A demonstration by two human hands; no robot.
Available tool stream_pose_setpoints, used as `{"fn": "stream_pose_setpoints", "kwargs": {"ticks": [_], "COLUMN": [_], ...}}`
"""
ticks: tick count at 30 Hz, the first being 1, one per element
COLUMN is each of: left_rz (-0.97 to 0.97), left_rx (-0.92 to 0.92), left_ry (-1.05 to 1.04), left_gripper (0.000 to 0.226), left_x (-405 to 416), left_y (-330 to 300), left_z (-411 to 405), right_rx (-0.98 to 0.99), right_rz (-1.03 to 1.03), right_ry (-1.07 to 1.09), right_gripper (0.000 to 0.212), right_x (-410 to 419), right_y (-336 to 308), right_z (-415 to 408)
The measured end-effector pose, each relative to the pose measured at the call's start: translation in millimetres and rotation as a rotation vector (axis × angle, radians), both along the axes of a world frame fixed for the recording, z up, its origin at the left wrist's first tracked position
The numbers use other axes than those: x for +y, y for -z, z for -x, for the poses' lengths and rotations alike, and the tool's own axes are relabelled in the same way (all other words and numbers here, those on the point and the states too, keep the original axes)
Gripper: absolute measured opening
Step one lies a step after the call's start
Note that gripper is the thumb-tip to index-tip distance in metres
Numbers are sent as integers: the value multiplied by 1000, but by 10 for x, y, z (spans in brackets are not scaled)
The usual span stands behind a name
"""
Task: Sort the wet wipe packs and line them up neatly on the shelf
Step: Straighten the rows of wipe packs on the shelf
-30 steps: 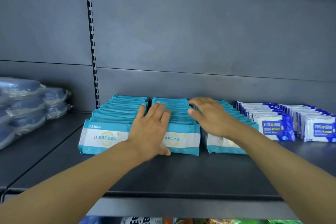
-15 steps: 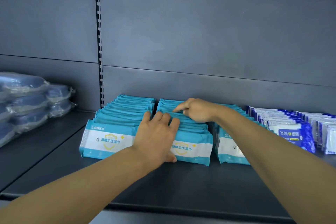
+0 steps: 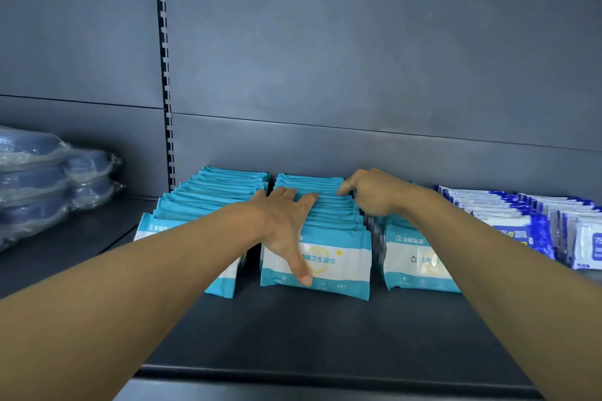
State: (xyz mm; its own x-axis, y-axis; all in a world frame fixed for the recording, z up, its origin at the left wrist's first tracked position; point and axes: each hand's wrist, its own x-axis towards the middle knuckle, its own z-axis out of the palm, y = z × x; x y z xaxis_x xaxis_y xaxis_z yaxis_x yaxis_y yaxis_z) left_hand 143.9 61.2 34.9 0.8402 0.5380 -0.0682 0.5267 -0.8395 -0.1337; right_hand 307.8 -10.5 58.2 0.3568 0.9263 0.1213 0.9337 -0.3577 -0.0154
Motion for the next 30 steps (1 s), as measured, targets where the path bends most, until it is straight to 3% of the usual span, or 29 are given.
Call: {"fn": "stream_pose_setpoints", "kwargs": {"ticks": [7, 12, 14, 16, 19, 26, 30], "left_rz": [11, 139, 133, 132, 137, 124, 172], "left_rx": [-25, -267, -278, -226, -161, -103, -163], "left_ry": [5, -31, -58, -92, -120, -164, -176], "left_gripper": [125, 78, 65, 56, 53, 59, 60], "left_x": [-5, 48, 122, 193, 250, 258, 173], "left_y": [-5, -155, -168, -134, -67, -100, -148], "left_z": [36, -57, -119, -148, -150, -129, -77], "right_rx": [-38, 137, 189, 105, 30, 35, 23], "right_rz": [8, -192, -135, -21, 74, 39, -28], "right_ry": [10, -60, -90, -77, -36, -50, -39], "right_gripper": [52, 33, 42, 42, 39, 42, 37], "right_x": [-38, -195, -241, -223, -175, -183, -235], "right_y": [84, 61, 51, 76, 130, 164, 149], "right_z": [-11, 16, 79, 95, 85, 85, 145]}}
